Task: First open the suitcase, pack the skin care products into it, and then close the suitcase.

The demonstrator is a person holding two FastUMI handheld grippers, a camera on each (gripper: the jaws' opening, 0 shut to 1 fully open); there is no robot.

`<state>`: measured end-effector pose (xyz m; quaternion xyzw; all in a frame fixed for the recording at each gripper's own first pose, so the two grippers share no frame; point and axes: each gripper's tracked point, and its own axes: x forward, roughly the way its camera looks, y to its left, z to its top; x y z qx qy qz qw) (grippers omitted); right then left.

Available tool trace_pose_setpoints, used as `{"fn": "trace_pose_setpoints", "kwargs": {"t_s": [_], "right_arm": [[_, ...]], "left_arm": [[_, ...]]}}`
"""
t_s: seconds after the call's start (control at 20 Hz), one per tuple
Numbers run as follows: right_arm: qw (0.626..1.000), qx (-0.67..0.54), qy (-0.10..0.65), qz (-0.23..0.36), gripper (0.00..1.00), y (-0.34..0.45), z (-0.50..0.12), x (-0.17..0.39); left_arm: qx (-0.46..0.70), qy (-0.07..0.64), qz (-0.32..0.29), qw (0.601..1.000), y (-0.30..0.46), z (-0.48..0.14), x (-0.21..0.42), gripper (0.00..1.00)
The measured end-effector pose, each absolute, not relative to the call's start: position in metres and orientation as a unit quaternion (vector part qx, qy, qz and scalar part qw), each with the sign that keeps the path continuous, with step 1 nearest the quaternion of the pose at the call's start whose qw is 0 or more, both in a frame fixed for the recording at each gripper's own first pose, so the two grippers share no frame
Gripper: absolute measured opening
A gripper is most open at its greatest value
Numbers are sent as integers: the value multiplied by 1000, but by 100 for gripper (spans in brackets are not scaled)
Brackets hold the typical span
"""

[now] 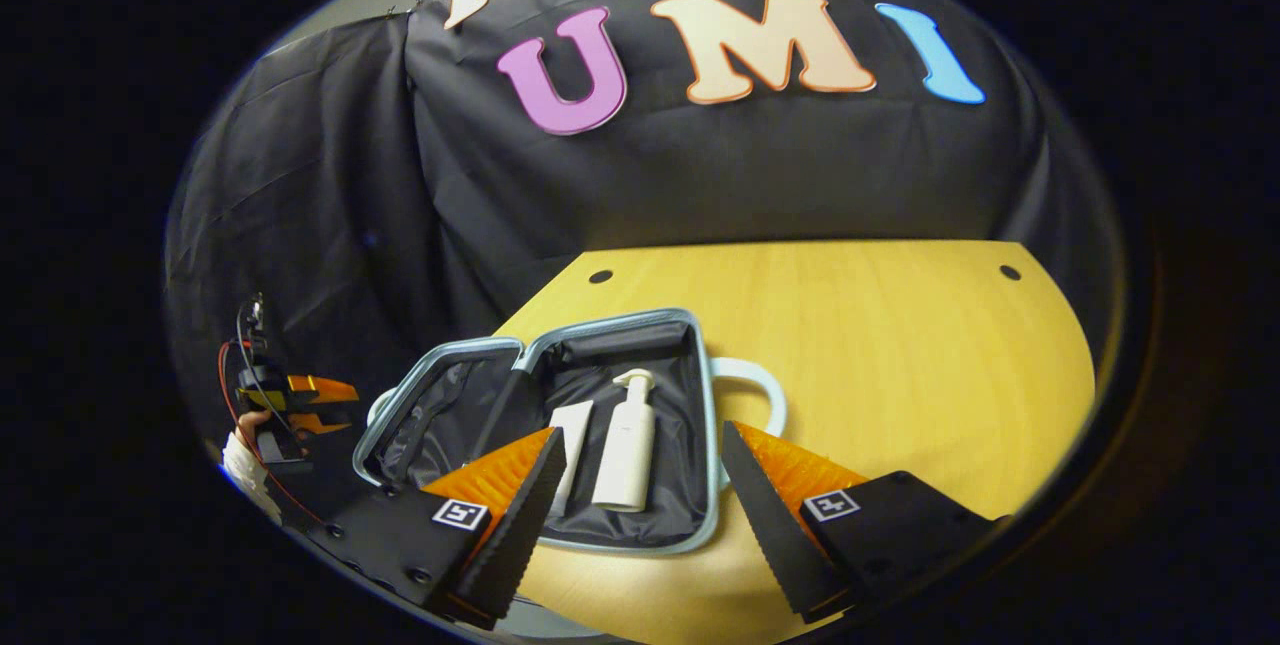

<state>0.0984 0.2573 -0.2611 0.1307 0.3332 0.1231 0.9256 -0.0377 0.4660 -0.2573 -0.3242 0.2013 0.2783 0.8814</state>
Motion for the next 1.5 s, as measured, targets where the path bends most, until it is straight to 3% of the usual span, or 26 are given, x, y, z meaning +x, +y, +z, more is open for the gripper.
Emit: {"fn": "trace_pose_setpoints", "kwargs": {"t_s": [0.1, 0.2, 0.45, 0.5, 0.6, 0.7, 0.85, 0.9, 1.0, 1.3, 1.35, 1.45, 1.5], "right_arm": [[932, 115, 327, 104, 94, 234, -250, 92], [937, 99, 324, 87, 98, 213, -243, 85], [937, 106, 327, 56, 94, 192, -244, 71], [937, 102, 330, 53, 94, 188, -247, 67], [936, 91, 335, 50, 98, 185, -251, 61], [935, 79, 341, 51, 98, 183, -254, 56], [934, 70, 347, 51, 94, 181, -262, 51], [933, 70, 350, 51, 95, 180, -265, 50], [933, 70, 350, 53, 99, 180, -266, 49], [936, 61, 342, 52, 95, 170, -258, 51], [937, 61, 340, 51, 99, 167, -256, 51], [939, 56, 335, 49, 94, 159, -253, 50], [941, 54, 332, 46, 98, 152, -250, 50]], "left_arm": [[-345, 214, 276, 871, 474, -276, -31, 89], [-368, 216, 270, 863, 480, -288, -24, 89], [-406, 220, 260, 848, 485, -308, -6, 69], [-405, 222, 258, 849, 485, -309, -4, 71], [-405, 224, 252, 850, 483, -307, -1, 37], [-400, 223, 252, 852, 483, -305, 3, 12], [-387, 235, 238, 859, 473, -292, 6, 5], [-383, 238, 235, 861, 470, -286, 6, 8], [-374, 230, 229, 869, 467, -266, 8, 3], [-318, 190, 185, 910, 424, -166, 24, 2], [-305, 183, 175, 918, 412, -149, 29, 0], [-279, 171, 153, 932, 383, -116, 39, 2], [-261, 167, 144, 940, 368, -103, 43, 2]]}}
